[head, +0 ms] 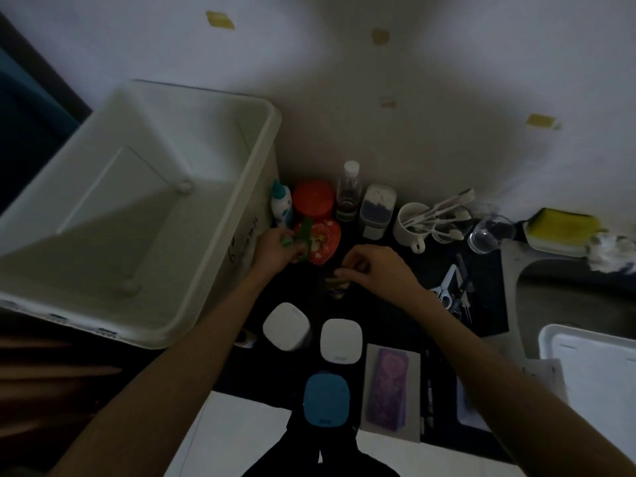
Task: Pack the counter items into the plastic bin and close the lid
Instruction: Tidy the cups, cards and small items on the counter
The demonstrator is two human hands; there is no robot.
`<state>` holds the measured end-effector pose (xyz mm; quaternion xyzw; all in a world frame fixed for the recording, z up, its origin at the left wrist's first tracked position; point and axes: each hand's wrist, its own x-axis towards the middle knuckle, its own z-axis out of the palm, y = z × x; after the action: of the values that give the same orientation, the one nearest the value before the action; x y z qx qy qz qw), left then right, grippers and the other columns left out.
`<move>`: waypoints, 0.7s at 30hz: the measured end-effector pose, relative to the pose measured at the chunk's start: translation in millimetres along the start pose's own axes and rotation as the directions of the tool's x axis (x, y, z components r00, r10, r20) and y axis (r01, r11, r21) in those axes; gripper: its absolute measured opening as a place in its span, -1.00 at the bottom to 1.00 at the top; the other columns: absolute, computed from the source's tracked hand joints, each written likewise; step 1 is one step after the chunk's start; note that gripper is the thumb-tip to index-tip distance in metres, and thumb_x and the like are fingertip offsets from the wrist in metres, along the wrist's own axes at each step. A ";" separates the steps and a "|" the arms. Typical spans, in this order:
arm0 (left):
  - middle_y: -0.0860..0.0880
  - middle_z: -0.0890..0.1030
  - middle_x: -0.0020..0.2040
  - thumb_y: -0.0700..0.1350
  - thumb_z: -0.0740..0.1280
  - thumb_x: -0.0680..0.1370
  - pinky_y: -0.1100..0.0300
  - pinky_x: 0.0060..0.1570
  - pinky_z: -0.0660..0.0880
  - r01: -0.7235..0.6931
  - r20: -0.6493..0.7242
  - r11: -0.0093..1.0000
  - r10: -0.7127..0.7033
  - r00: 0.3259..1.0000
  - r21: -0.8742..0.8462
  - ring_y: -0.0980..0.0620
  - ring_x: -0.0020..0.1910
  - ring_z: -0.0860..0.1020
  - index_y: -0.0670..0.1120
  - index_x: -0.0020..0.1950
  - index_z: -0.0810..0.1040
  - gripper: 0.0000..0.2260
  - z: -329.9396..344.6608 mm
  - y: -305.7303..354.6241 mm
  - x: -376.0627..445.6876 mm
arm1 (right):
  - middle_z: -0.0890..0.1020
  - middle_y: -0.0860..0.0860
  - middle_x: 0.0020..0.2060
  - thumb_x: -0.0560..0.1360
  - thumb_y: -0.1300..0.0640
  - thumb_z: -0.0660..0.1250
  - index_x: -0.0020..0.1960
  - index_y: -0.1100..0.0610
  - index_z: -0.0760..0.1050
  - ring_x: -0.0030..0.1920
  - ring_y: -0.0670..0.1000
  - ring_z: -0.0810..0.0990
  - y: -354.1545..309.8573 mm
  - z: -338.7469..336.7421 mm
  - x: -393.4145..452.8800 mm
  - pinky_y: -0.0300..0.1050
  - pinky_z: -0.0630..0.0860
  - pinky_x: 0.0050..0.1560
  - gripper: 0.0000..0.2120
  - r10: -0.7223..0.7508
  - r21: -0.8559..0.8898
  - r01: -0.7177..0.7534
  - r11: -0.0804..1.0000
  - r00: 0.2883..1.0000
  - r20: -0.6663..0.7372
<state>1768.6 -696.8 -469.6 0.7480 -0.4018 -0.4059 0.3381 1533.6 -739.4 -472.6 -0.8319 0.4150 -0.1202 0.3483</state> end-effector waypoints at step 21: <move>-0.06 0.66 -0.11 0.00 0.54 0.40 0.11 -0.03 0.62 -0.118 0.191 0.990 0.131 0.973 -0.076 0.01 -0.09 0.66 -0.14 -0.04 0.58 -0.71 -2.8 66.4 -0.1 | 0.62 -0.18 -0.37 0.59 0.01 0.31 0.18 0.21 0.58 -0.35 -0.25 0.56 -38.7 -24.7 33.8 -0.37 0.41 -0.35 -0.69 0.358 0.803 -0.242 0.545 0.933 0.037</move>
<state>1749.4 -726.0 -413.1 0.6666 -0.4657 -0.4681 0.3458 1566.1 -761.4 -431.4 -0.4953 0.4755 -0.2850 0.6688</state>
